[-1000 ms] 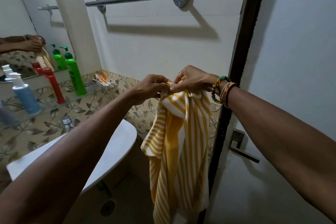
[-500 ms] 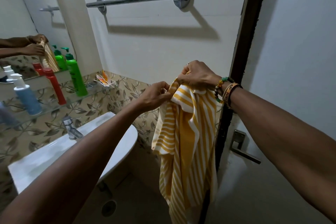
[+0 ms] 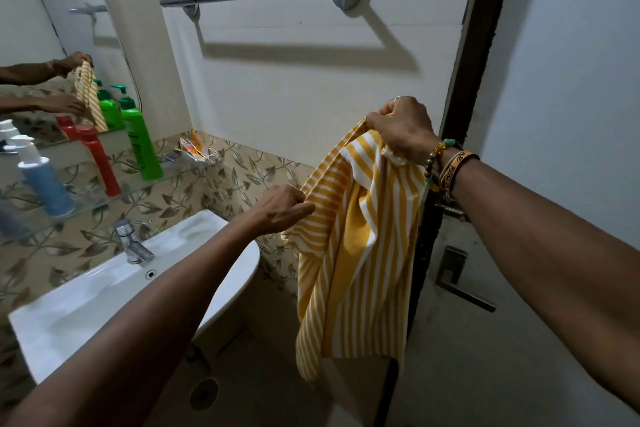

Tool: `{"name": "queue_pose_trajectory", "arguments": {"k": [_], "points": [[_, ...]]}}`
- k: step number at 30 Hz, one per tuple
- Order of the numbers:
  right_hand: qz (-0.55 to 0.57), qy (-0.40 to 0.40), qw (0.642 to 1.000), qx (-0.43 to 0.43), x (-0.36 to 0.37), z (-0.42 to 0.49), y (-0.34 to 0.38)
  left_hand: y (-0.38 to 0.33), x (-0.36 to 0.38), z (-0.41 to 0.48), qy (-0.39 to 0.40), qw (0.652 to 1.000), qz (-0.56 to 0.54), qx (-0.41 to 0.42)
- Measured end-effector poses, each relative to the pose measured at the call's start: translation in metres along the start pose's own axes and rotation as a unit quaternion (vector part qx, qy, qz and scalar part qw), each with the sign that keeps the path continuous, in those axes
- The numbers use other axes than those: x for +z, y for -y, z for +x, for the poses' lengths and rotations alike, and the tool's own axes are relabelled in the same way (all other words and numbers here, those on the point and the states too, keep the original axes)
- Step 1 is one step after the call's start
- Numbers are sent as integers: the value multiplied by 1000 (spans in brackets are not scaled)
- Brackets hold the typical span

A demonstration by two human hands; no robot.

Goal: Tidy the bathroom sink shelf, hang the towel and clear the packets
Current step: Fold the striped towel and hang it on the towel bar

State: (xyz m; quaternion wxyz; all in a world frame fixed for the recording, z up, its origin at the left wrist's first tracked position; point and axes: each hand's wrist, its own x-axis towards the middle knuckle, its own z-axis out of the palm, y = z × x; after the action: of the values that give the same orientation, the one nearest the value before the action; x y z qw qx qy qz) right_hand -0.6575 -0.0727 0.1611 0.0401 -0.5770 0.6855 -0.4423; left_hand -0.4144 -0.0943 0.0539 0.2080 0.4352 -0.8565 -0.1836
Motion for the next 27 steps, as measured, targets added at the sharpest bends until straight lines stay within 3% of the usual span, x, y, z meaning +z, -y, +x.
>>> {"name": "queue_pose_trajectory", "arguments": {"k": [9,13,18,22,27], "points": [[26,-63,994,87,2,5,-20,35,-16,-2,32,998,35,-33],[39,-52,995,81,6,2,-22,58,-26,-10,35,995,58,-67],[106,111,988,11,3,-3,-10,51,-39,-2,-94,990,0,-107],[54,237,966,-92,22,-12,16,-5,-48,21,-128,991,-7,-44],[84,276,950,-123,43,-17,29,-54,-59,38,-146,989,-11,12]]}}
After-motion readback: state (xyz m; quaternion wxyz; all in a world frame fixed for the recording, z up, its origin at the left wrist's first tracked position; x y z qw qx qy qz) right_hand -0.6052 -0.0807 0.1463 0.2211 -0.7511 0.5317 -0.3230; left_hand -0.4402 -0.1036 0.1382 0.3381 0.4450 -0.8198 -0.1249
